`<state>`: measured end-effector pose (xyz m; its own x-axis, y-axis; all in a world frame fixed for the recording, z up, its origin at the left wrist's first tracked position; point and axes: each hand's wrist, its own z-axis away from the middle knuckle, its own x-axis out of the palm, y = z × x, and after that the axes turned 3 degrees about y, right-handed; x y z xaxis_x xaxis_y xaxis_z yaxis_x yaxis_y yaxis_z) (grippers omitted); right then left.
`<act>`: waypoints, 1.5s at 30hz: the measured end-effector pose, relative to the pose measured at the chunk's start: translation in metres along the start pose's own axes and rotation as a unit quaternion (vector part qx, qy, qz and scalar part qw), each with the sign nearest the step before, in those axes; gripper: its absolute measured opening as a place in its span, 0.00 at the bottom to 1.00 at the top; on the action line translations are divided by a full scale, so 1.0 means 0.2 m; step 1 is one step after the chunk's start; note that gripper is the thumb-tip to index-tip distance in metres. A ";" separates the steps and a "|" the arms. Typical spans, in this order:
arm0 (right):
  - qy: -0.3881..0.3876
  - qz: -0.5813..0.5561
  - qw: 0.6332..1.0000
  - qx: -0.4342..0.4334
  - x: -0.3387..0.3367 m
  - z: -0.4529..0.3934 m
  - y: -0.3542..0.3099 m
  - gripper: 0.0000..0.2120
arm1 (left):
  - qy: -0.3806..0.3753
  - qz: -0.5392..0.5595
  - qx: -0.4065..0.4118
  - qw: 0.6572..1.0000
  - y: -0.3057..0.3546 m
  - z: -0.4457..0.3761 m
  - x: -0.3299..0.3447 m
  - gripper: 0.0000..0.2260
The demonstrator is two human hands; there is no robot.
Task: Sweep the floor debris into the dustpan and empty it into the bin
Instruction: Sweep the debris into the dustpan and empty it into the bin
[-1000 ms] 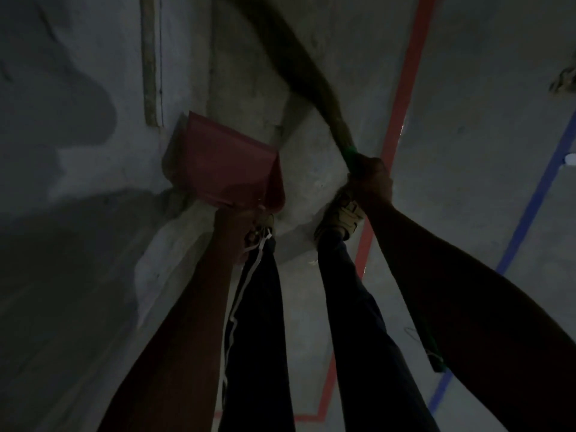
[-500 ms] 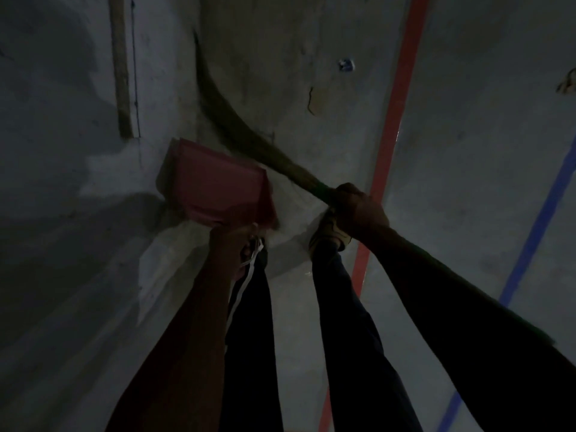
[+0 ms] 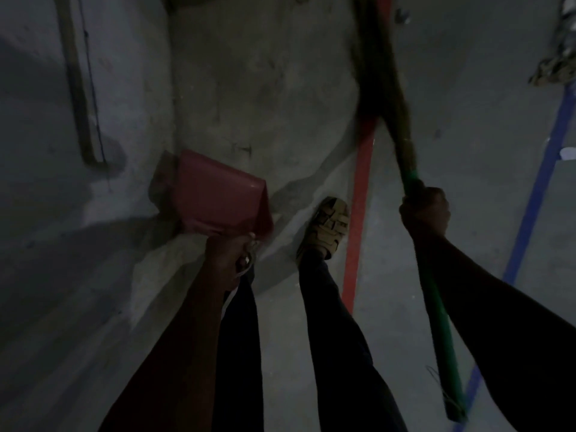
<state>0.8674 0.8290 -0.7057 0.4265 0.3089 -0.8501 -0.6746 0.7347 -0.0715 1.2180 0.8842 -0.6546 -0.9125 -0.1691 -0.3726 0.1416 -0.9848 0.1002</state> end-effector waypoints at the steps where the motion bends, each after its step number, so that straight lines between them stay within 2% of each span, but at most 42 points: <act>1: 0.002 -0.014 1.000 0.004 -0.04 -0.02 0.01 0.18 | -0.010 0.003 0.009 1.000 0.03 0.01 0.03 0.17; 6: 0.062 -0.056 0.996 -0.002 -0.16 -0.17 0.07 0.16 | -0.030 -0.003 0.033 0.999 0.20 0.01 0.22 0.18; 10: 0.040 -0.189 0.980 -0.040 -0.17 -0.22 0.07 0.25 | -0.022 -0.016 0.073 0.997 0.33 0.08 0.38 0.18; 14: -0.019 -0.267 0.959 -0.098 -0.22 -0.13 -0.11 0.24 | -0.014 -0.027 0.082 0.996 0.45 0.13 0.51 0.18; 17: -0.089 -0.257 0.945 -0.182 -0.19 -0.14 -0.21 0.22 | -0.004 -0.029 0.090 0.995 0.50 0.16 0.56 0.16; 20: -0.147 -0.202 0.931 -0.266 -0.16 -0.18 -0.34 0.20 | 0.005 -0.041 0.085 0.996 0.52 0.14 0.57 0.15; 22: -0.192 -0.175 0.930 -0.261 -0.13 -0.22 -0.41 0.21 | 0.012 -0.053 0.078 0.995 0.52 0.12 0.55 0.17; 26: -0.234 -0.166 0.942 -0.177 -0.07 -0.32 -0.47 0.22 | 0.025 -0.050 0.063 0.996 0.49 0.08 0.54 0.22; 30: -0.196 -0.161 0.961 -0.113 -0.07 -0.41 -0.37 0.24 | 0.032 -0.056 0.057 0.996 0.48 0.05 0.55 0.18; 34: -0.165 -0.150 0.973 -0.060 -0.11 -0.45 -0.13 0.25 | 0.028 -0.061 0.046 0.997 0.49 0.07 0.62 0.15; 40: -0.055 -0.163 0.985 0.007 -0.23 -0.56 0.24 0.25 | -0.011 -0.084 0.029 0.996 0.58 0.19 0.93 0.18; 45: 0.076 -0.089 0.993 -0.030 -0.40 -0.62 0.48 0.20 | -0.060 -0.097 0.074 0.991 0.69 0.31 1.23 0.15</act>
<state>0.6939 0.7987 -0.7087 0.4498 0.0796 -0.8896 -0.6329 0.7312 -0.2546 0.9896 0.7096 -0.6758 -0.9574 0.0382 -0.2863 -0.0915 -0.9803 0.1749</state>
